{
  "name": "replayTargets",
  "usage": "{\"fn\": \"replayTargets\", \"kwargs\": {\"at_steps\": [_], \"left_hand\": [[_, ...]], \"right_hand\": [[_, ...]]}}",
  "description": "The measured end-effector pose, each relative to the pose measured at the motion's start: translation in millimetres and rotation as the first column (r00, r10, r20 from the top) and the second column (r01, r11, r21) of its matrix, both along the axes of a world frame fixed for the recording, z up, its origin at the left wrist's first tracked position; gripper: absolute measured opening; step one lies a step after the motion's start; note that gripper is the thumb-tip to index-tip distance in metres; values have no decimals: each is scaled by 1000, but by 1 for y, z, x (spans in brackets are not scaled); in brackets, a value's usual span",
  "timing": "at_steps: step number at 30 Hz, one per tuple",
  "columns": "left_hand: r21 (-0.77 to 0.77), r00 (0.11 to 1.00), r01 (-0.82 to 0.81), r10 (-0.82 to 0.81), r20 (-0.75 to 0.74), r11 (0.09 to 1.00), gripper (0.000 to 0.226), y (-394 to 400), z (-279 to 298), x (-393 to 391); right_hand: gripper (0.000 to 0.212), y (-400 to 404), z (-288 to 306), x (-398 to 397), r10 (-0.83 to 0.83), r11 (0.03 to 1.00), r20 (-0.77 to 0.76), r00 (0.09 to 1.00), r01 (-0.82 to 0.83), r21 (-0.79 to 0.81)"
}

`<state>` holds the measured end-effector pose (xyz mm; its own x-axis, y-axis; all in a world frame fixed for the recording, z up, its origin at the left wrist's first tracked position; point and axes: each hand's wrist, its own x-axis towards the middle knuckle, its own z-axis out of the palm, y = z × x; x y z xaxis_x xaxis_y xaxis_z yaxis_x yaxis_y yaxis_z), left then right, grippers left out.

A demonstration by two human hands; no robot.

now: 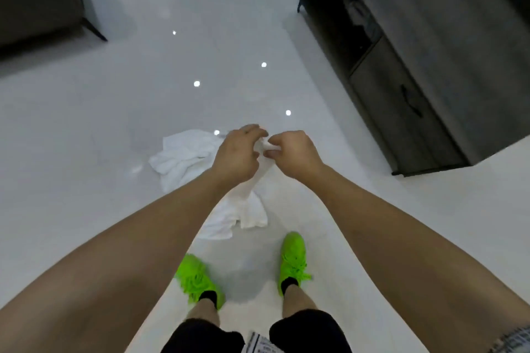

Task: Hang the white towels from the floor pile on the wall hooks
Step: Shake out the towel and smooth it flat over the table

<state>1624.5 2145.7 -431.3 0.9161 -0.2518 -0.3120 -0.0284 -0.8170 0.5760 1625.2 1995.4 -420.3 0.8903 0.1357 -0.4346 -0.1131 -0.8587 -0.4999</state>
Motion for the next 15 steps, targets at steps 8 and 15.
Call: {"fn": "replayTargets", "kwargs": {"at_steps": [8, 15], "left_hand": [[186, 920, 37, -107, 378, 982, 13, -107, 224, 66], [183, 873, 130, -200, 444, 974, 12, -211, 336, 91]], "right_hand": [[14, -136, 213, 45, -84, 996, 339, 937, 66, 64], [9, -247, 325, 50, -85, 996, 416, 906, 67, 57]]}}
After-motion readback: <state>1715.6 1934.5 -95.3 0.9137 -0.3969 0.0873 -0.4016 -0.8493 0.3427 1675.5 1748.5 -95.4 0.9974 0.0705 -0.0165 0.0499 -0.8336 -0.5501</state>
